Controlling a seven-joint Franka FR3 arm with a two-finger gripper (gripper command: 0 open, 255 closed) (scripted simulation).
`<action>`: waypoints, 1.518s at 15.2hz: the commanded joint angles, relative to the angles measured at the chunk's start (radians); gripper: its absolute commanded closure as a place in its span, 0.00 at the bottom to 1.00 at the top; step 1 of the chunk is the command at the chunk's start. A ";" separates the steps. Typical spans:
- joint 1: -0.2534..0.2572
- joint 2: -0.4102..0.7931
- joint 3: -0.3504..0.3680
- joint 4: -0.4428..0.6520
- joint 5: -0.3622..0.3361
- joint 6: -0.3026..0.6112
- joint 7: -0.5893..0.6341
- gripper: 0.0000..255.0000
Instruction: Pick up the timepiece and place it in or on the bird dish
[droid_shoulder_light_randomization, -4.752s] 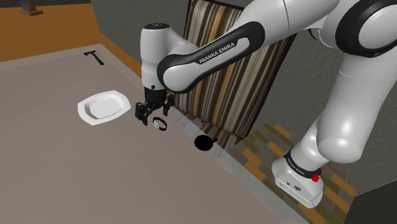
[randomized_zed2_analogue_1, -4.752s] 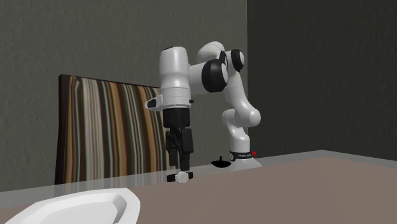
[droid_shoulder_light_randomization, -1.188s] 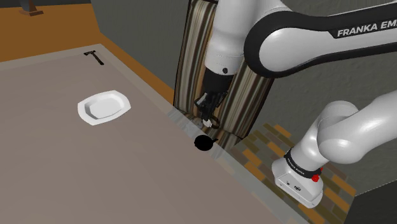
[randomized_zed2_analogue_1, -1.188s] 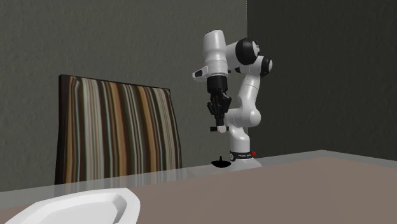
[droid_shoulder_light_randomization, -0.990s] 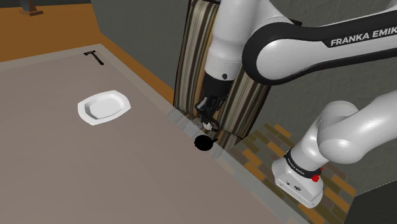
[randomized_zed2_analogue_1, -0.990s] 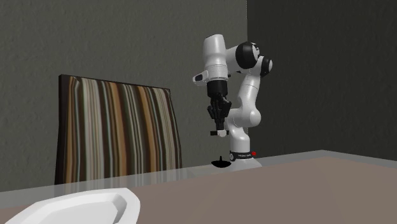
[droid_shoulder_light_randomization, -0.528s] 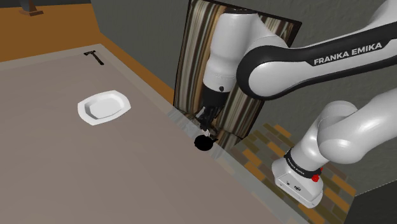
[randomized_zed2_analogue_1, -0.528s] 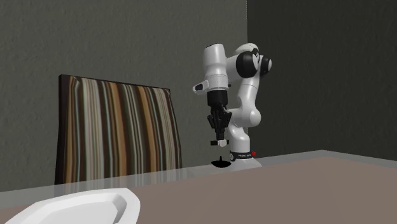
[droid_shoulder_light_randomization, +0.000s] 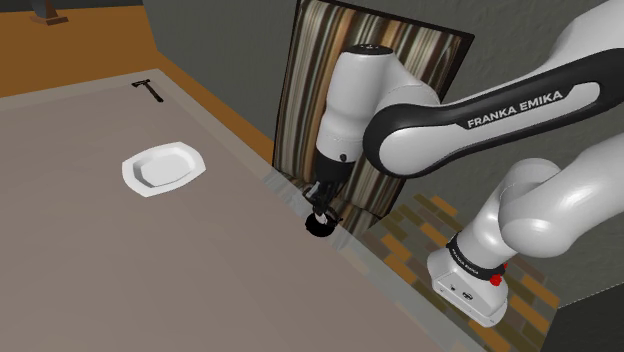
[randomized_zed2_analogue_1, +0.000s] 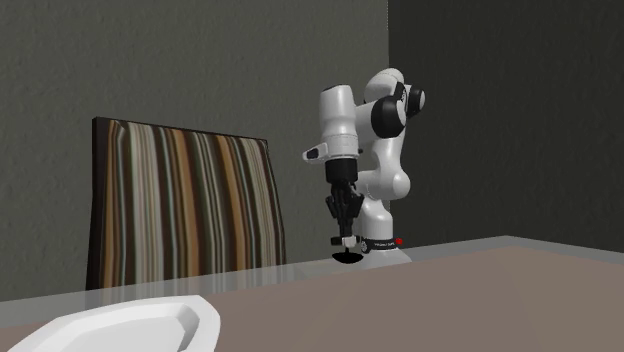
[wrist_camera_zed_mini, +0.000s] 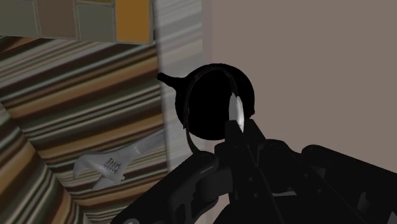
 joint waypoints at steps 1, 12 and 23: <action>0.001 0.002 0.002 -0.002 0.001 0.005 0.001 1.00; 0.001 0.002 0.002 -0.002 0.001 0.005 0.001 0.00; -0.001 -0.075 -0.037 0.068 -0.010 -0.143 -0.003 0.00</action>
